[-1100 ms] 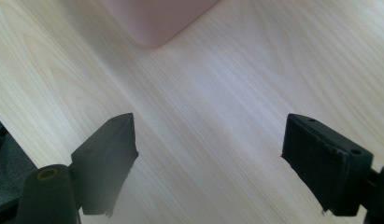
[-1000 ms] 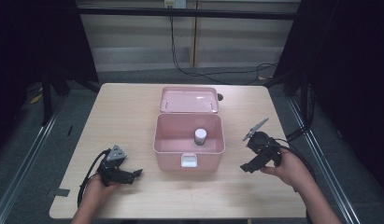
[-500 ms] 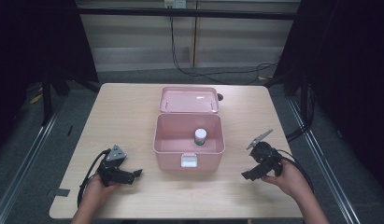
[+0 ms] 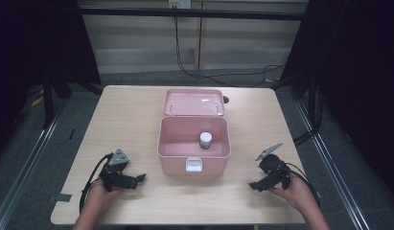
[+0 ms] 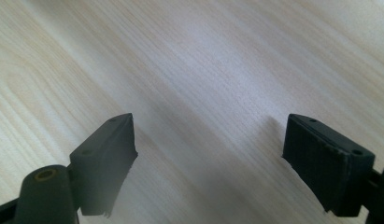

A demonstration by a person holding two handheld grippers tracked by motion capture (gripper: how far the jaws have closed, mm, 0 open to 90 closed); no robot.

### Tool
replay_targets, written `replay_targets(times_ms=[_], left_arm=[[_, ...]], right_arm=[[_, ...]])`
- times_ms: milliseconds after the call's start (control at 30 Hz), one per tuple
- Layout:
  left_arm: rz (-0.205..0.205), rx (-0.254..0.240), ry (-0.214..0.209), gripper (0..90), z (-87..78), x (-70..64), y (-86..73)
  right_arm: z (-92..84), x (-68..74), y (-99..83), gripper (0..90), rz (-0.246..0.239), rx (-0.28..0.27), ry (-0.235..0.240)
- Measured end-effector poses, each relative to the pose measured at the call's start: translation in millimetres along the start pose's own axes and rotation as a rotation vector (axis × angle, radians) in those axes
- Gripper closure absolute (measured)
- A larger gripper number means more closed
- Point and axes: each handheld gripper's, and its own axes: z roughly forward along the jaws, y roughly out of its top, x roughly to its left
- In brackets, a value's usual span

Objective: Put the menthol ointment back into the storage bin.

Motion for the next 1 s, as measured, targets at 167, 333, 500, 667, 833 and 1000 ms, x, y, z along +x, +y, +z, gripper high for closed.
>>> replay_targets(times_ms=[167, 333, 500, 667, 833, 1000], left_arm=[[0.003, 0.0, 0.003, 7.9, -0.2, 0.2, 0.0], [0.003, 0.0, 0.003, 7.9, -0.2, 0.2, -0.1], [-0.002, -0.001, 0.001, 7.9, -0.2, -0.1, -0.3], [-0.002, -0.001, 0.002, 7.9, -0.3, -0.1, -0.3], [0.003, -0.001, 0.003, 7.9, -0.4, 0.2, -0.3], [0.0, 0.001, 0.002, 7.9, -0.7, -0.1, -0.5]], right_arm=[[4.4, -0.3, -6.0, 16.4, -0.002, -0.018, -0.009], [7.4, 0.7, -11.6, 14.9, -0.022, -0.055, -0.027], [10.0, 0.8, -17.6, 11.6, -0.036, -0.118, -0.031], [13.8, 0.7, -25.9, 8.7, -0.029, -0.215, -0.036], [17.8, 0.0, -33.3, 8.1, -0.027, -0.305, -0.036], [20.3, -2.2, -39.9, 8.2, -0.045, -0.368, -0.022]])
